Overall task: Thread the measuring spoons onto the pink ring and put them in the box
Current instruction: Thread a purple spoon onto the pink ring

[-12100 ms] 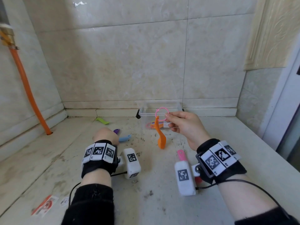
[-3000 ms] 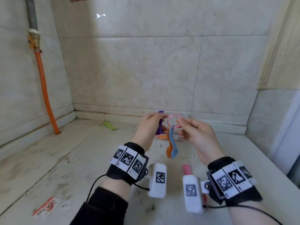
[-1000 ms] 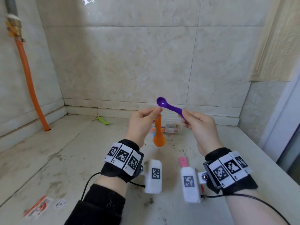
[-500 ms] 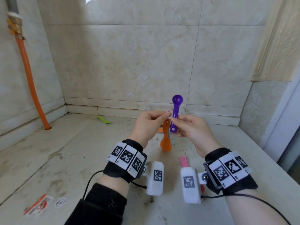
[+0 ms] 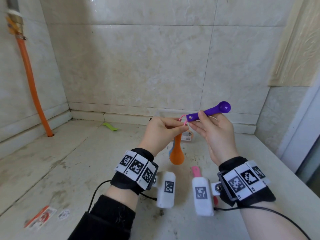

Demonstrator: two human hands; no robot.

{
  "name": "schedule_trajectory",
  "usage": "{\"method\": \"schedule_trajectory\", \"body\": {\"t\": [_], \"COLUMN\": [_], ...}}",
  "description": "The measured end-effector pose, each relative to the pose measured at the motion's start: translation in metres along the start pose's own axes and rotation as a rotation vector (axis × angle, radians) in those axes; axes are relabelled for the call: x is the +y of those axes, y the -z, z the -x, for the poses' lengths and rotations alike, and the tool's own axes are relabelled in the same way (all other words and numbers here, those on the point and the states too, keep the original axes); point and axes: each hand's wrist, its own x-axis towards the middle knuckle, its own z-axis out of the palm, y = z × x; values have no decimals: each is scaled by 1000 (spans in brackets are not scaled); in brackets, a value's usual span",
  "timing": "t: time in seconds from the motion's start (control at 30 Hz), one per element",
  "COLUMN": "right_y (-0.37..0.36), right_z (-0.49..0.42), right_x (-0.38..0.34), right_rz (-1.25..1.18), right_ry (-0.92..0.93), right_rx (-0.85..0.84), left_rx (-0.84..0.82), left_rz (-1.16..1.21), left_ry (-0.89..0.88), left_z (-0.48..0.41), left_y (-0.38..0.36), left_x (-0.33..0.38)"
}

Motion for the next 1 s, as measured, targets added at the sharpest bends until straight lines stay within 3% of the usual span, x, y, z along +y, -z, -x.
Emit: {"method": "schedule_trajectory", "body": {"t": [0.57, 1.0], "right_y": [3, 4], "right_z": [-1, -1], "right_x": [5, 7], "right_rz": [209, 278], "right_ry": [62, 93], "right_rx": [-18, -27], "left_rx": [3, -73], "left_rz": [-248, -156], "left_ry": [-41, 4], "left_z": [1, 2], "left_y": [-1, -2], "left_x": [3, 3]}}
